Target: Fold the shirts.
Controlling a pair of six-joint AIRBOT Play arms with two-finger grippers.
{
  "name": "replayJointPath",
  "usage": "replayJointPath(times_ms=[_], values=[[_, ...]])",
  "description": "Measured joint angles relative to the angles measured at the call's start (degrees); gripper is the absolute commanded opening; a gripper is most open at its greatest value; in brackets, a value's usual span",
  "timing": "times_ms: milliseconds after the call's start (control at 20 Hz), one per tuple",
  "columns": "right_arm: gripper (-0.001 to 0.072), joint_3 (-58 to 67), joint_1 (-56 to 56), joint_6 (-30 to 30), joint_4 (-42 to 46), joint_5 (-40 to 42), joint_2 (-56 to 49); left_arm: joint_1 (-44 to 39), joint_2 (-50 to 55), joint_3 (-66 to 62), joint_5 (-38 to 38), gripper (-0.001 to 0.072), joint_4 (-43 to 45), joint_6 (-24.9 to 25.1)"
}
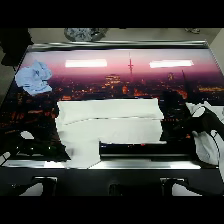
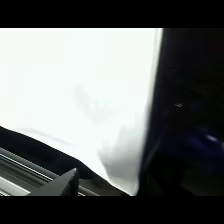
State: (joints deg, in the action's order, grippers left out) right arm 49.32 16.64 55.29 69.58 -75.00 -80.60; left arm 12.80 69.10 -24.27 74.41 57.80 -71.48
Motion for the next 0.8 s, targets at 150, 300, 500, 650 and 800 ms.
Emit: replayJointPath(times_ms=[150, 300, 500, 650, 800], values=[[0.0039, -0.4, -0.1, 0.4, -2.0, 0.9, -2.3, 0.0, 0.0, 0.0, 0.0, 0.0043, 0.0, 0.6], [0.0037, -0.6, -0.1, 0.1, -3.0, 1.0, -3.0, 0.0, -0.1, -0.2, 0.0, 0.0041, 0.0, 1.1], [0.0037, 0.2, -0.2, -3.8, -1.9, 4.8, -0.4, 0.0, -4.6, -4.0, -7.0, 0.0040, 1.2, 2.5], [0.0036, 4.0, -0.1, -4.9, -3.8, 4.5, 2.6, 0.0, -8.8, -10.5, -6.5, 0.0040, -0.7, 2.6], [0.0037, 10.3, -0.5, -4.6, -5.8, 4.8, 2.6, 0.1, -8.3, -17.9, -7.5, 0.0040, -1.8, 1.7]])
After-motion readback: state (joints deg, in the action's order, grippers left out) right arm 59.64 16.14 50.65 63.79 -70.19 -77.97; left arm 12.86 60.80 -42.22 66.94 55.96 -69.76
